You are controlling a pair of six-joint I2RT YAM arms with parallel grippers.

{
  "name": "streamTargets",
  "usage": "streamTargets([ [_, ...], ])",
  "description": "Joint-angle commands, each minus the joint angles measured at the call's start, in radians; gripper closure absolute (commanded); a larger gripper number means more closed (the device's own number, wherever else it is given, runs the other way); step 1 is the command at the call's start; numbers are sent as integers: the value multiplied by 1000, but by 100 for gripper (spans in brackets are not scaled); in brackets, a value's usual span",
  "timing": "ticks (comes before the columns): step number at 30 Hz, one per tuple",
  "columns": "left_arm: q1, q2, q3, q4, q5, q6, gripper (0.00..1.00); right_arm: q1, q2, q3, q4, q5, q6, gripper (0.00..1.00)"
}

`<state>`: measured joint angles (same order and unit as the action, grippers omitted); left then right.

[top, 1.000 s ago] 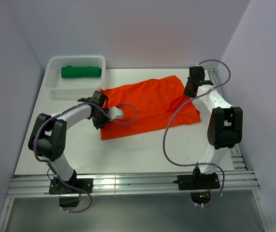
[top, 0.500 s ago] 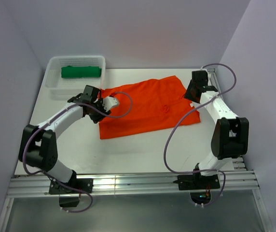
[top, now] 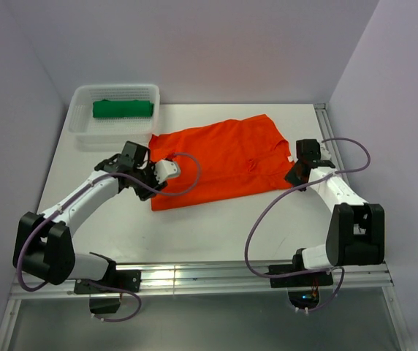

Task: Roll the t-shirts
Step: Fold the tshirt

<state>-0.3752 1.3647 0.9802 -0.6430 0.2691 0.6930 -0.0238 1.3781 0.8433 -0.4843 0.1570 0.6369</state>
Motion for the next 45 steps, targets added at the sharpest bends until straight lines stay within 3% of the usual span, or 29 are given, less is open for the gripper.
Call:
streamTargets([
  [1,-45,-32,-47,-38,12,49,55,-7,29,13,-13,85,84,60],
  [14,-136,-23,-129,31,-106,43,57,-128,130,17,72,39,98,57],
  [28,-211,30,-196,71,-191,56,60,-128,262,119,87,104,116,58],
  [31,-228,48,-224,109,-231,46,60,-128,265,122,99,111,112,63],
  [35,-249,59,-227,134,-263,36,61,-128,286,129,105,115,110,78],
  [45,-274,77,-244,209,-312,7,61,-133,276,129,93,150,98,79],
])
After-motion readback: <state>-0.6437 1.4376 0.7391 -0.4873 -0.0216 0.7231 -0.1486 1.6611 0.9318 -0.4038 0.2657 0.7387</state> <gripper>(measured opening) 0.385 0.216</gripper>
